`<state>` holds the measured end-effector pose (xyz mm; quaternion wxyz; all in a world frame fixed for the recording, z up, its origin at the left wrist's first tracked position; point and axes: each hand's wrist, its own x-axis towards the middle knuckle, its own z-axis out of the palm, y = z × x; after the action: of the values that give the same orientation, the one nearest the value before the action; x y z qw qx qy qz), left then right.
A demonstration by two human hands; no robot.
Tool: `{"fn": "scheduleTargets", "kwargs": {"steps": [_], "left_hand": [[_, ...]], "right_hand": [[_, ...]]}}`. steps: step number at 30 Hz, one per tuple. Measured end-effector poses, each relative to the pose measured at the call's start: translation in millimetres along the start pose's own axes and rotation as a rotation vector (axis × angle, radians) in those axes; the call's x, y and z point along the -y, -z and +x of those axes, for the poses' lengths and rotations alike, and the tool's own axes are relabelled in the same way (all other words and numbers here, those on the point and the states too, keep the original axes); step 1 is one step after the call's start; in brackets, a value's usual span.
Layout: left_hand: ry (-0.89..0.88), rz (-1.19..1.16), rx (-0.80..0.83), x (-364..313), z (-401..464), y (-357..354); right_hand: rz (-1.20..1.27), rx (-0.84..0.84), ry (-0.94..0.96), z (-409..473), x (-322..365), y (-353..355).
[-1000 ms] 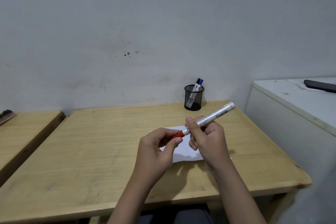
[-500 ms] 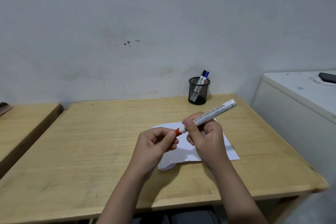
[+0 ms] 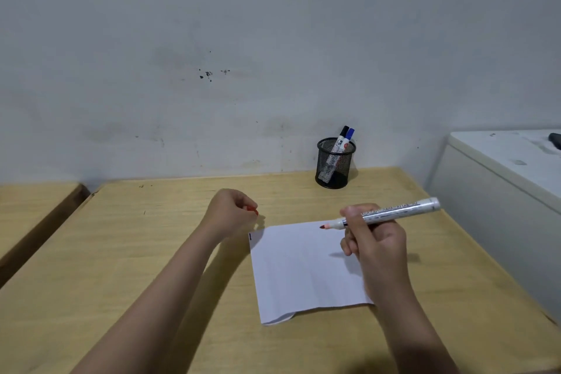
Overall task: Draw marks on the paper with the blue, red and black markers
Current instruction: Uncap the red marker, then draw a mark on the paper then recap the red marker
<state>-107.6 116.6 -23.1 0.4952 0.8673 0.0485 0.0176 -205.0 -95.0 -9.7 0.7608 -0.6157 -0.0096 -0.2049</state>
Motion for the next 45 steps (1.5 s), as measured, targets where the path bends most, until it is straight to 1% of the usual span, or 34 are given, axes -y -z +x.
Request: {"fn": "scheduleTargets", "kwargs": {"steps": [3, 6, 9, 12, 15, 18, 20, 22, 25, 28, 32, 41, 45], "left_hand": [[0.046, 0.145, 0.083, 6.8, 24.2, -8.6], [0.062, 0.22, 0.134, 11.9, 36.1, -10.1], [0.073, 0.199, 0.156, 14.0, 35.3, -8.6], [0.105, 0.083, 0.11, 20.1, 26.7, -0.7], [0.031, 0.039, 0.084, 33.0, 8.8, 9.7], [-0.027, 0.03, 0.128, 38.9, -18.4, 10.3], [-0.065, 0.143, 0.137, 41.5, -25.6, 6.5], [-0.147, 0.286, 0.151, 44.9, -25.0, 2.8], [-0.198, 0.371, 0.141, 50.7, -23.5, 0.3], [-0.208, 0.41, 0.102, 54.9, -24.2, 0.7], [-0.219, 0.424, 0.088, 57.8, -22.8, 7.4], [-0.239, 0.43, 0.114, 60.7, -21.1, 10.8], [-0.245, 0.443, 0.087, 60.1, -22.3, 9.6]], "right_hand": [[-0.037, 0.015, -0.02, 3.5, -7.9, -0.1], [-0.063, 0.043, -0.03, 8.4, -12.5, -1.3], [-0.082, 0.084, -0.017, 15.4, -13.0, -5.7], [-0.106, 0.145, 0.027, 24.8, -10.4, -15.1], [-0.099, 0.213, 0.05, 33.8, -8.0, -27.9], [-0.045, 0.235, -0.062, 42.8, -12.0, -47.2], [-0.05, 0.212, -0.136, 48.2, -24.5, -63.8], [-0.061, 0.188, -0.216, 52.2, -42.1, -78.9], [-0.096, 0.248, -0.299, 52.5, -67.5, -88.5], [-0.177, 0.322, -0.291, 47.3, -84.2, -82.2], [-0.207, 0.3, -0.258, 47.3, -92.4, -75.8], [-0.286, 0.332, -0.265, 47.4, -98.9, -76.9], [-0.308, 0.355, -0.255, 46.0, -98.6, -78.6]]}}
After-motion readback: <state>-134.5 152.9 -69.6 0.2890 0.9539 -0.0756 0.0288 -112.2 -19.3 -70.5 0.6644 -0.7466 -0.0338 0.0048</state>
